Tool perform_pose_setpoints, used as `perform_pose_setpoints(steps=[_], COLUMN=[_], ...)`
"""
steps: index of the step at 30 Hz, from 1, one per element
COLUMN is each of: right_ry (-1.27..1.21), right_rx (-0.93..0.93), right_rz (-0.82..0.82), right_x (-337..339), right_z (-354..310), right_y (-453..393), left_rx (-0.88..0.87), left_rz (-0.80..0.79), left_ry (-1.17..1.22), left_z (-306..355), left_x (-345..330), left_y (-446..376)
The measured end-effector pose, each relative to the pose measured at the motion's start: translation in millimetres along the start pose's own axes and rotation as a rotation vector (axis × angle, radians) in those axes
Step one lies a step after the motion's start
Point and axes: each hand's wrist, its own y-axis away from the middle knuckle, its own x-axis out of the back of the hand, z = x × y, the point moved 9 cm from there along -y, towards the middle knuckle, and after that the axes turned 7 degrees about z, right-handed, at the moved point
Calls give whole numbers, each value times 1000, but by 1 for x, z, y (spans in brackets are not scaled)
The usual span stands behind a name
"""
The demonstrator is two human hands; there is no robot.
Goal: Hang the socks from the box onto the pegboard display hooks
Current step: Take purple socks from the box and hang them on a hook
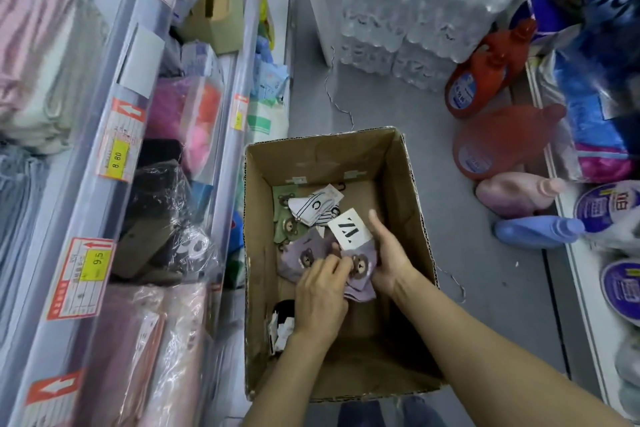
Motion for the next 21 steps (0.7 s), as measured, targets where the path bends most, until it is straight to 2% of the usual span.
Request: perform_pose_setpoints(steps=[2, 4, 7, 13, 18, 21], right_ry=[127, 282, 405, 443, 419, 432], right_rx=[154, 294, 354, 380, 384, 454], right_rz=[202, 389, 430, 415, 434, 471], right_x=[17, 32, 35, 32, 33, 31], right_z=[-13, -25, -31, -35, -34, -36], right_y=[-5, -2, 2, 7, 5, 10], left_rx=[44, 227, 454, 601, 535, 360], left_rz=[-109, -231, -299, -407, -349, -265], left_ry=[-39, -119, -225, -254, -320, -326], left_z=[-9, -36, -86, -119, -107, -82], left_x=[-8, -14, -29, -69, -61, -48], left_y=[-1, -5, -13, -26, -24, -34])
